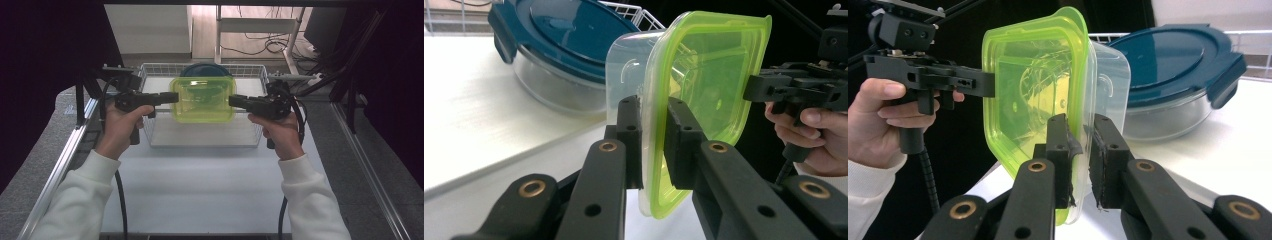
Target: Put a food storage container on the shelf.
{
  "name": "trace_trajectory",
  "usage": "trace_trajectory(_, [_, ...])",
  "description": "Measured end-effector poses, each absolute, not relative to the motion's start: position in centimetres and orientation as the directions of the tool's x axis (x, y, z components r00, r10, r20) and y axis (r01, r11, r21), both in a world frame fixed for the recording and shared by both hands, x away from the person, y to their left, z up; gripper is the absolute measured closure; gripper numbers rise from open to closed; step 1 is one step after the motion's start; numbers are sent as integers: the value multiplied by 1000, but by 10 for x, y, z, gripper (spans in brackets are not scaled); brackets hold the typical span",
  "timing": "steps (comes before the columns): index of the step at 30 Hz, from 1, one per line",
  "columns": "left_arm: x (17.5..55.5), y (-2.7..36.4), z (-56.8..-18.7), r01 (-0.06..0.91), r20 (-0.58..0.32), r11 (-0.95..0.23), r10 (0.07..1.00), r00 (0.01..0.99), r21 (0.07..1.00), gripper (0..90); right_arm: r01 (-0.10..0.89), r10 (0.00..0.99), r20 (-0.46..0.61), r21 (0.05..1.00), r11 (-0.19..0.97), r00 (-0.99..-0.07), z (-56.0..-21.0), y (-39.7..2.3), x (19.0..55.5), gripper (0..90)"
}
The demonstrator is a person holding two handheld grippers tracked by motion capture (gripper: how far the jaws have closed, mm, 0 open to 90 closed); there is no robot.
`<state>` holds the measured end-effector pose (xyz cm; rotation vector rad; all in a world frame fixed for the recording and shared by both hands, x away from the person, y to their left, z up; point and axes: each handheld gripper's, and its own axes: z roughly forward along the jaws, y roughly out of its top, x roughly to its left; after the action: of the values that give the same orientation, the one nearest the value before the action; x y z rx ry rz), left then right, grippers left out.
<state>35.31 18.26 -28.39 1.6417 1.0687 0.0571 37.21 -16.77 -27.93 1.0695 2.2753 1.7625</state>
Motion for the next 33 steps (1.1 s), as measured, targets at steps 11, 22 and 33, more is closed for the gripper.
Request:
trace_trajectory(11, [366,183,-272,605,-478,40,656,584,795,793,477,562,349,874,95,-750,-267,-167,385,796])
trace_trajectory(22, [384,184,-261,624,-494,38,650,577,780,793,497,567,364,863,95,-739,-255,-167,402,796])
trace_trajectory(33, [405,185,-249,653,-525,48,640,561,756,792,533,577,393,842,88,-716,-243,-165,420,796])
